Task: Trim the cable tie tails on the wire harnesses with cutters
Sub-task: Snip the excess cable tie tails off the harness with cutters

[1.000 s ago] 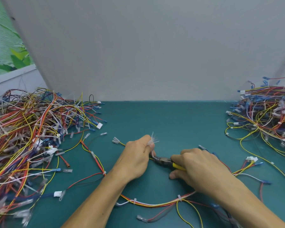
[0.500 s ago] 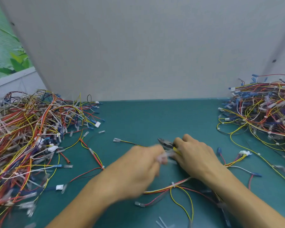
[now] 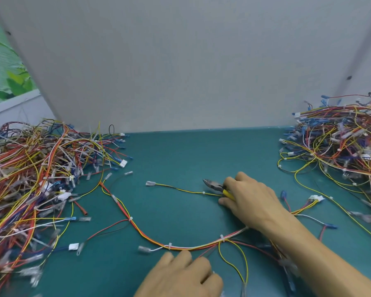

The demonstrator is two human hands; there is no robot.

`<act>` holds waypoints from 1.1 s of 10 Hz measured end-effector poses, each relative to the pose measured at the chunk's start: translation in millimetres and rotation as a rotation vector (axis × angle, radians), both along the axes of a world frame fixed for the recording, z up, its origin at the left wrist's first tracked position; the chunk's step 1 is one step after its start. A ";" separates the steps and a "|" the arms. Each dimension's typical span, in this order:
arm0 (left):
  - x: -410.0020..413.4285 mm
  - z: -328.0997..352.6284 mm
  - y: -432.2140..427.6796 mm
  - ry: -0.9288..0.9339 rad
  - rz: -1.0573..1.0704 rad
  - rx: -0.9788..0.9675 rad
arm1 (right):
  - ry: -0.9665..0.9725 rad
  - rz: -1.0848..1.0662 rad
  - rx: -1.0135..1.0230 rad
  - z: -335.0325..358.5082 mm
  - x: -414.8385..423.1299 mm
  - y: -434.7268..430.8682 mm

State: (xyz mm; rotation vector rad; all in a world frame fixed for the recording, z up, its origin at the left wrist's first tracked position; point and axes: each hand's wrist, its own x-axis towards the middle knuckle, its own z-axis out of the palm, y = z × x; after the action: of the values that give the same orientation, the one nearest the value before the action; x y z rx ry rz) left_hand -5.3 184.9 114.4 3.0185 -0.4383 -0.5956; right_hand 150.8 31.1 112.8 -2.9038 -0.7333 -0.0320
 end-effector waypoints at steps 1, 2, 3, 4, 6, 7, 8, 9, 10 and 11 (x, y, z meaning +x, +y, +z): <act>0.9 21.7 9.5 -0.081 -0.095 0.014 | 0.044 0.001 0.016 12.2 0.9 -3.4; 8.7 14.7 10.3 -0.023 -0.408 -0.114 | 0.086 -0.048 0.002 29.4 4.1 -13.1; -2.5 16.6 8.6 -0.339 -0.039 -0.115 | 0.103 -0.121 -0.112 46.9 9.2 -29.2; 6.9 20.9 30.6 -0.463 0.378 -0.218 | 0.154 -0.188 -0.225 62.1 12.0 -46.9; 34.6 16.2 70.8 -0.363 0.774 0.236 | 0.467 -0.259 -0.317 69.4 6.9 -56.3; 40.2 11.7 76.6 -0.326 0.825 0.300 | 0.423 -0.248 -0.405 63.7 4.6 -50.1; 44.2 7.5 72.9 -0.350 0.796 0.244 | 0.336 -0.270 -0.384 54.4 4.8 -43.9; 49.0 8.0 69.0 -0.356 0.796 0.168 | 0.185 -0.318 -0.324 44.3 1.4 -34.2; 54.3 6.6 63.6 -0.390 0.808 0.079 | 0.105 -0.322 -0.246 33.8 0.7 -25.6; 59.7 4.3 61.8 -0.432 0.849 -0.116 | 0.139 -0.350 -0.081 25.2 7.4 -25.8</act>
State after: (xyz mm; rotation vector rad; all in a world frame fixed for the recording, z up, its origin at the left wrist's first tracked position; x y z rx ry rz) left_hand 54.4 246.7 118.7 2.8024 0.7521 0.1357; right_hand 158.2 5.3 138.0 -3.0349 -0.2044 0.1632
